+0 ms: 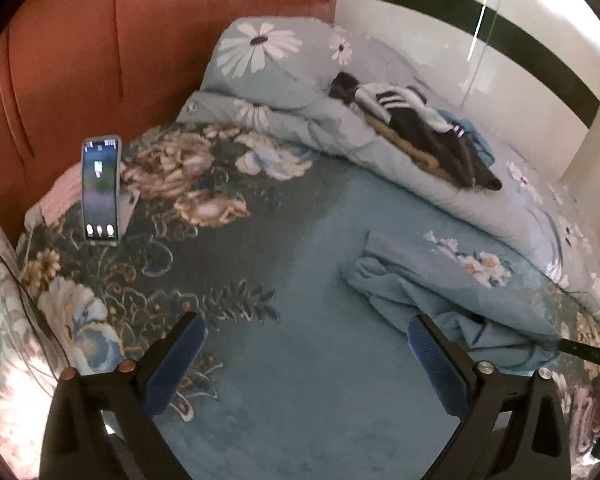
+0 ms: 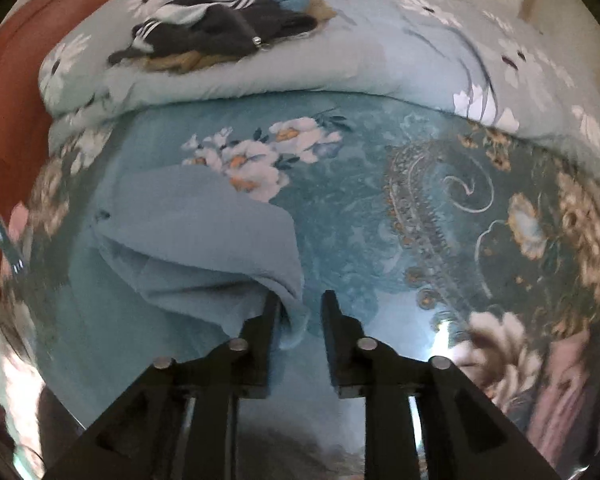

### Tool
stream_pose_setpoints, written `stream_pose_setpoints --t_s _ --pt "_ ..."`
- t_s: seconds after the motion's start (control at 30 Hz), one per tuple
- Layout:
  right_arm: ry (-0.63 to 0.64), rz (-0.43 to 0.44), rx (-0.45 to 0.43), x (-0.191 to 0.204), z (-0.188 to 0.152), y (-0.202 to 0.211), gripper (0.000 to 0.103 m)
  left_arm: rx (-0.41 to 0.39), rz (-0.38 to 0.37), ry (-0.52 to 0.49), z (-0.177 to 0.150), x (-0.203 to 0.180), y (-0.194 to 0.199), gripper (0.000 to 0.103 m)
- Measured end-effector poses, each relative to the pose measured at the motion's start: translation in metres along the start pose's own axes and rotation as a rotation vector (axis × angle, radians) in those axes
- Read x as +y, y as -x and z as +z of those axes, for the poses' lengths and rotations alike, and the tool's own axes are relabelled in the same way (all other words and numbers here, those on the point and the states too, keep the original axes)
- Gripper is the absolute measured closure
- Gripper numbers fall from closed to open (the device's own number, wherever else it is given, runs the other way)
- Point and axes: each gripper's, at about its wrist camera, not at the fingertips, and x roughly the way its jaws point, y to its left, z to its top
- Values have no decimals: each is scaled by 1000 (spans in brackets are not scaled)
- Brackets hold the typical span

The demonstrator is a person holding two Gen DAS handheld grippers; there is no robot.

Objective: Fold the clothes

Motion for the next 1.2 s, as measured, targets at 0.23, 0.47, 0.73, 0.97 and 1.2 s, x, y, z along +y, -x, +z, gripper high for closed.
stream_pose_setpoints --t_s 0.23,0.47,0.73,0.97,1.2 --pt "131 10 -75 38 4 30 60 65 -16 37 -5 5 -25 0" --pt "474 93 -9 172 23 -30 53 11 -146 22 -5 0 -18 0" --pt "576 -21 78 220 40 -104 54 -19 -188 33 6 12 -18 0" --pt "439 -5 59 187 49 -85 97 14 -187 50 1 14 -24 0" --pt "199 -6 -142 93 46 11 97 32 -208 14 -4 -8 -20 0"
